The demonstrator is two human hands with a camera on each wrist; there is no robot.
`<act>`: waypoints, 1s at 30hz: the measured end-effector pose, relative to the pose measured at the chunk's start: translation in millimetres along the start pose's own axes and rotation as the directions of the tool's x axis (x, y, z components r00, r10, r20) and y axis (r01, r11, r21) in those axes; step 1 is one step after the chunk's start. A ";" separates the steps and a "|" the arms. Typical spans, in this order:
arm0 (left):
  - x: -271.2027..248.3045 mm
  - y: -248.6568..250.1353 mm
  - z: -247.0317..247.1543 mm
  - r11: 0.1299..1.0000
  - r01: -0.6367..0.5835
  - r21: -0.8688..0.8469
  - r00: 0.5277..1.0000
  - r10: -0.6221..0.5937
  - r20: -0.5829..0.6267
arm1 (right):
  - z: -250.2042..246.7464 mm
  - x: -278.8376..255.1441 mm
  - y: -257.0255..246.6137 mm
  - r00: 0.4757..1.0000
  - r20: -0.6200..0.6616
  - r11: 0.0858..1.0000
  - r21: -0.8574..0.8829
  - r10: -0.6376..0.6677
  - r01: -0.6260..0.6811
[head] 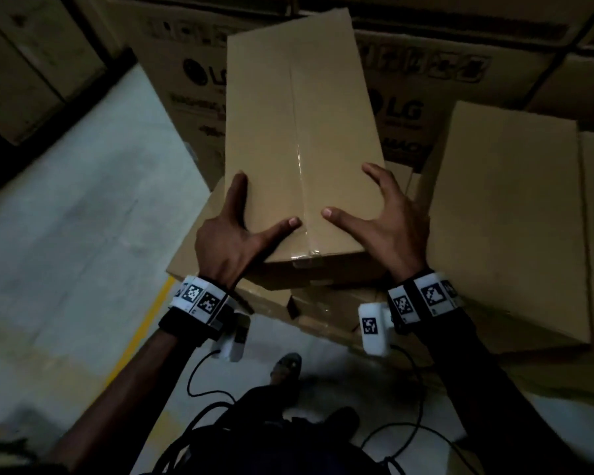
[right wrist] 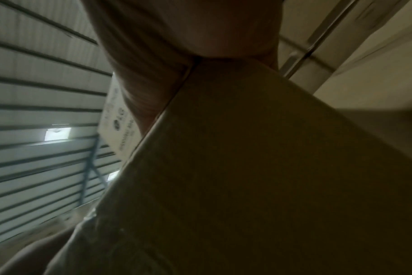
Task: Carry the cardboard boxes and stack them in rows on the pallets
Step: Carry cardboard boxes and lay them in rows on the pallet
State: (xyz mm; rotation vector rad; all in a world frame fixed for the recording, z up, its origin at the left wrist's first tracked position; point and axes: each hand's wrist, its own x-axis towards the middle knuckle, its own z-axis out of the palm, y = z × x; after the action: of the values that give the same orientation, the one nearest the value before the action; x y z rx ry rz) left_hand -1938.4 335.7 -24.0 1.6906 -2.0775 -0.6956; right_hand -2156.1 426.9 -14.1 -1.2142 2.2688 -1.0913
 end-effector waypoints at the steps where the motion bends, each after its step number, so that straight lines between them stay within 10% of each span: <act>1: -2.0 -5.3 -6.1 1.000 0.022 -0.009 1.000 -0.022 -0.012 | 4.7 0.8 -6.8 1.000 0.018 1.000 -0.006 -0.020 0.020; 19: 30.4 -212.3 -141.9 0.946 0.320 -0.057 0.905 -0.323 -0.278 | 214.4 20.0 -193.9 0.893 0.353 0.951 -0.028 -0.278 0.307; 30: 58.5 -370.5 -253.4 0.828 0.538 -0.159 0.708 -0.546 -0.447 | 406.0 17.2 -345.6 0.705 0.521 0.852 0.088 -0.482 0.517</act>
State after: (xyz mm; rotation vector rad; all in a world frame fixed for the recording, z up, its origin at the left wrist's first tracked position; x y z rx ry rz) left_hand -1512.0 184.5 -38.1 2.2195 -1.2248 -0.3810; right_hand -1729.9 106.3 -11.4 -1.9550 1.5919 -0.7020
